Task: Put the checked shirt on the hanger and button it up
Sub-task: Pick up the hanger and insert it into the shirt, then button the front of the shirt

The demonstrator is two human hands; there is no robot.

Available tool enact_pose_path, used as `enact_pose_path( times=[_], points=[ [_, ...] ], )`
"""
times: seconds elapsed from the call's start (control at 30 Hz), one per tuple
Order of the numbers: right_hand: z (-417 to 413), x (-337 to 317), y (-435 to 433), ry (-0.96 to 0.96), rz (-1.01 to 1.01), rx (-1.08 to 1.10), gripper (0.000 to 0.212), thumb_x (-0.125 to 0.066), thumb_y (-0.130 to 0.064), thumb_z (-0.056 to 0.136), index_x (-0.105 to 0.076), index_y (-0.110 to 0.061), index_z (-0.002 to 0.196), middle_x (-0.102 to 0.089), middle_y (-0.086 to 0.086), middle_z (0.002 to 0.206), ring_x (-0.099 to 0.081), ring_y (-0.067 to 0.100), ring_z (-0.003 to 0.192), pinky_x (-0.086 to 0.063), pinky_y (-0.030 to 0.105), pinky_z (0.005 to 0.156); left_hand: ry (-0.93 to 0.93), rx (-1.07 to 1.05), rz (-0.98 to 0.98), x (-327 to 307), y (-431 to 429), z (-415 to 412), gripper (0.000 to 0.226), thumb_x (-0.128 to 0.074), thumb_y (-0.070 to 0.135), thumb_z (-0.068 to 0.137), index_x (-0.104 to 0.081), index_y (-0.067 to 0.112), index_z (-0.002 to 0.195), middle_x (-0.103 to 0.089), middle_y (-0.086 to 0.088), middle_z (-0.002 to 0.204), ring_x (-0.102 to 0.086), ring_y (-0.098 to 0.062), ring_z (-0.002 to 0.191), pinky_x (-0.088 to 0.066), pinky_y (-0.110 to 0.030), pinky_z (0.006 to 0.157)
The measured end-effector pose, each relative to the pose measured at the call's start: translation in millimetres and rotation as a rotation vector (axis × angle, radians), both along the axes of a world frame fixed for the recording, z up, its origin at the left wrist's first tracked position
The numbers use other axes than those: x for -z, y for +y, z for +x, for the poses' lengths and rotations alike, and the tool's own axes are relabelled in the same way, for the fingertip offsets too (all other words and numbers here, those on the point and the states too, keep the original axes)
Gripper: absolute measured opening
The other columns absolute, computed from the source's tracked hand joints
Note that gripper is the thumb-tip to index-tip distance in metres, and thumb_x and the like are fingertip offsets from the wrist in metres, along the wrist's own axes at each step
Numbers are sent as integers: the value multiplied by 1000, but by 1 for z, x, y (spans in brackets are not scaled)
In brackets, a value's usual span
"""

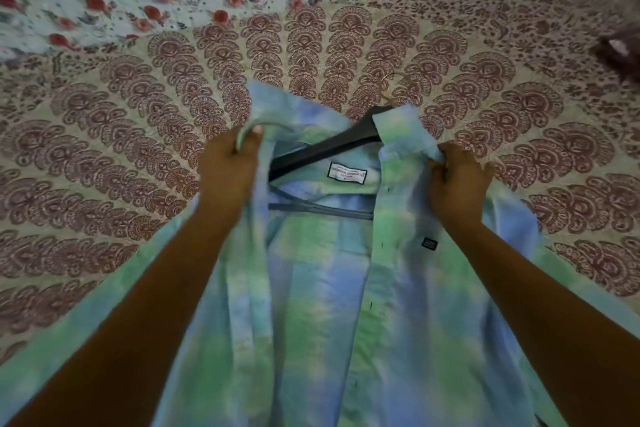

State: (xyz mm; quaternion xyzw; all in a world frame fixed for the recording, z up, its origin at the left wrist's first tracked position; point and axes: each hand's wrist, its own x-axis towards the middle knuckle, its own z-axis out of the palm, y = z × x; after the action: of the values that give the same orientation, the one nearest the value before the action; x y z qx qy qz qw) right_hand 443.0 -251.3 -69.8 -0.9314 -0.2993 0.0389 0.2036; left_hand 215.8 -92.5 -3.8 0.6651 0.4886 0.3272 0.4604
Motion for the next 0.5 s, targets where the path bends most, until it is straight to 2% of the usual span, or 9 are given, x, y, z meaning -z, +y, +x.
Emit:
enact_pose_path(
  times=[0.03, 0.07, 0.13, 0.2, 0.27, 0.33, 0.37, 0.43, 0.5],
  points=[
    [-3, 0, 5, 3, -2, 24, 42, -35, -30, 87, -55, -9, 118, -60, 23, 109, -54, 40, 104, -16, 51, 110, 65, -9, 41, 3, -11, 10, 23, -52, 26, 91, -66, 9, 85, -64, -13, 77, -52, -18, 70, -38, -27, 71],
    [-5, 1, 10, 10, -3, 34, 37, -39, -27, 90, -54, -9, 119, -59, 23, 111, -52, 40, 105, -15, 50, 110, 141, -7, 75, 8, -21, 18, 23, -48, 20, 94, -66, 8, 103, -69, -16, 95, -57, -20, 80, -36, -22, 73],
    [-9, 3, 18, 9, 23, 24, 35, -42, -24, 90, -55, -9, 119, -59, 24, 110, -51, 40, 107, -17, 49, 110, 208, 80, 85, 19, -44, 37, 36, -44, 13, 95, -51, 14, 131, -58, -11, 129, -59, -23, 107, -35, -16, 82],
    [-10, 3, 23, 22, 66, 6, 35, -45, -21, 87, -56, -8, 118, -61, 25, 105, -52, 41, 105, -24, 51, 108, 268, 239, -7, 34, -61, 47, 44, -43, 17, 96, -38, 20, 140, -45, -5, 144, -50, -25, 124, -37, -26, 100],
    [-6, 4, 26, 59, 72, -37, 36, -48, -20, 84, -58, -7, 117, -63, 26, 102, -55, 42, 102, -32, 53, 103, 524, 473, -41, 45, -61, 49, 43, -43, 30, 96, -40, 23, 138, -46, -6, 143, -47, -27, 127, -38, -34, 104],
    [0, 0, 29, 136, 55, -68, 42, -51, -30, 82, -59, -8, 116, -63, 24, 107, -57, 41, 103, -39, 50, 99, 629, 635, -41, 46, -53, 49, 39, -47, 42, 92, -61, 18, 120, -63, -12, 123, -57, -29, 114, -45, -35, 97],
    [2, -3, 32, 176, 69, -76, 47, -51, -37, 81, -58, -9, 117, -62, 22, 111, -57, 39, 104, -41, 47, 97, 529, 604, -44, 42, -48, 48, 38, -50, 42, 88, -69, 14, 107, -68, -15, 111, -62, -29, 105, -48, -35, 93],
    [5, -6, 35, 236, 116, -70, 48, -52, -40, 87, -54, -9, 124, -59, 20, 121, -57, 36, 107, -41, 41, 93, 241, 362, -60, 33, -36, 48, 34, -50, 34, 81, -72, 12, 96, -72, -16, 98, -67, -31, 90, -53, -39, 86],
    [6, -8, 40, 207, 123, -66, 46, -49, -37, 92, -50, -8, 128, -57, 19, 125, -56, 36, 110, -41, 39, 92, 264, 140, 145, 29, -19, 50, 30, -47, 28, 83, -69, 17, 100, -72, -10, 98, -67, -29, 89, -53, -36, 83]
  ],
)
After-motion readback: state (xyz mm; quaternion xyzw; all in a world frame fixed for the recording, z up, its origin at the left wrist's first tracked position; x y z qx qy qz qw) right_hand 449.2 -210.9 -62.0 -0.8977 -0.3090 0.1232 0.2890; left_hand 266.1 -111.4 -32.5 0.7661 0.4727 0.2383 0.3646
